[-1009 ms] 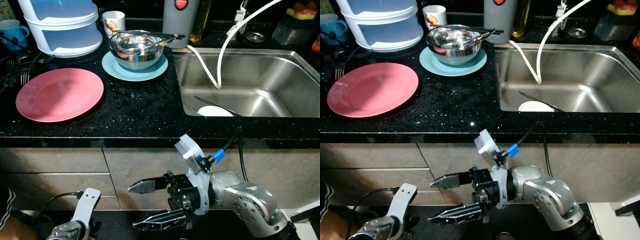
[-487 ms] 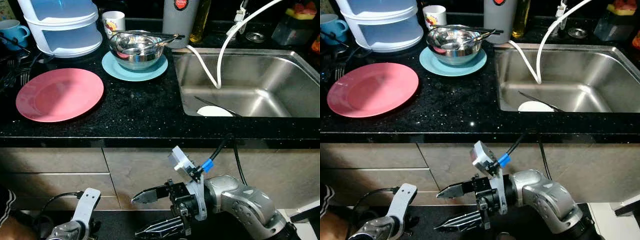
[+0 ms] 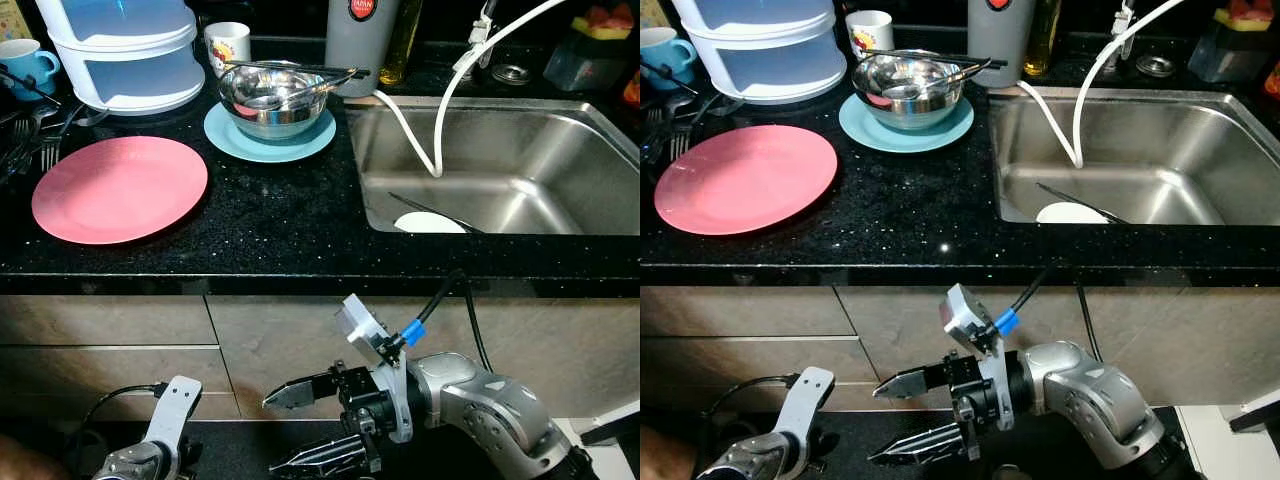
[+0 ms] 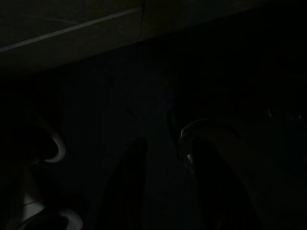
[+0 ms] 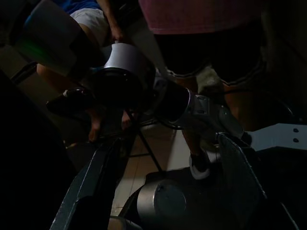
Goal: Kitchen organization
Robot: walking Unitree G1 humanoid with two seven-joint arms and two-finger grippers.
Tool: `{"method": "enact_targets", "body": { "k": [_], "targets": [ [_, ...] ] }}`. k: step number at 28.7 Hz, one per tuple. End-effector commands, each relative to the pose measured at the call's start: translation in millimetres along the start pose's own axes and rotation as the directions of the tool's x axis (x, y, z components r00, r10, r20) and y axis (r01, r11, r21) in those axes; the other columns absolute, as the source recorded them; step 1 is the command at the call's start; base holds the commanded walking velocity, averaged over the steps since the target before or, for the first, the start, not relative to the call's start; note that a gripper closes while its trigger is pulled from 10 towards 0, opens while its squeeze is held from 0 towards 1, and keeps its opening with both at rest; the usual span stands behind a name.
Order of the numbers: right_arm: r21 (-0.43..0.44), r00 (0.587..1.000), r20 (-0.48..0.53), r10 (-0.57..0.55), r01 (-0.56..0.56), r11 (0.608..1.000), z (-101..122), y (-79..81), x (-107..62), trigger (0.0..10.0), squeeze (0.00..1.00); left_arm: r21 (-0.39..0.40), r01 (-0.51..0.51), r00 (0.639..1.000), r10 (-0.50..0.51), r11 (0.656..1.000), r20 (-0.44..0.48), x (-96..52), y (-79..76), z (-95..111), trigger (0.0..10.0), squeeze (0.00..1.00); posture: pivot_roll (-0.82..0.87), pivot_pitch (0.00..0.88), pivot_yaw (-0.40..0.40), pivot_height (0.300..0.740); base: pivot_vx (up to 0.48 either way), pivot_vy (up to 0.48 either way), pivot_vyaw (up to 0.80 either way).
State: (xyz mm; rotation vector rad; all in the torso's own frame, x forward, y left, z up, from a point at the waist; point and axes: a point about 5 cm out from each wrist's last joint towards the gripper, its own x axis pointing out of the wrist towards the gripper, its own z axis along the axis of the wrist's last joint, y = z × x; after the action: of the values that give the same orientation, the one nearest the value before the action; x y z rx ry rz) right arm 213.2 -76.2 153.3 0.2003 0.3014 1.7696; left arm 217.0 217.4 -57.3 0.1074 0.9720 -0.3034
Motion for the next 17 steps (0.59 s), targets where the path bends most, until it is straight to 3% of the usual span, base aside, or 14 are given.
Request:
{"method": "enact_targets", "body": {
  "k": [1, 17],
  "targets": [
    [0.015, 1.000, -0.008, 0.007, -0.007, 1.000, -4.6, 0.8, 0.5, 10.0, 0.00, 0.003, 0.008, 0.999, -0.008, 1.000, -0.035, -0.2, -1.9, -8.9, 10.0, 0.00, 0.05, 0.114, -0.008, 0.740, 0.000, 0.000, 0.00],
    [0.017, 1.000, -0.010, -0.004, 0.004, 1.000, -3.8, -1.7, 1.1, 10.0, 0.00, 0.003, 0.007, 0.999, -0.007, 1.000, -0.032, -0.3, -1.3, -7.5, 10.0, 0.00, 0.06, 0.122, -0.006, 0.740, 0.000, 0.000, 0.00]
  ]
}}
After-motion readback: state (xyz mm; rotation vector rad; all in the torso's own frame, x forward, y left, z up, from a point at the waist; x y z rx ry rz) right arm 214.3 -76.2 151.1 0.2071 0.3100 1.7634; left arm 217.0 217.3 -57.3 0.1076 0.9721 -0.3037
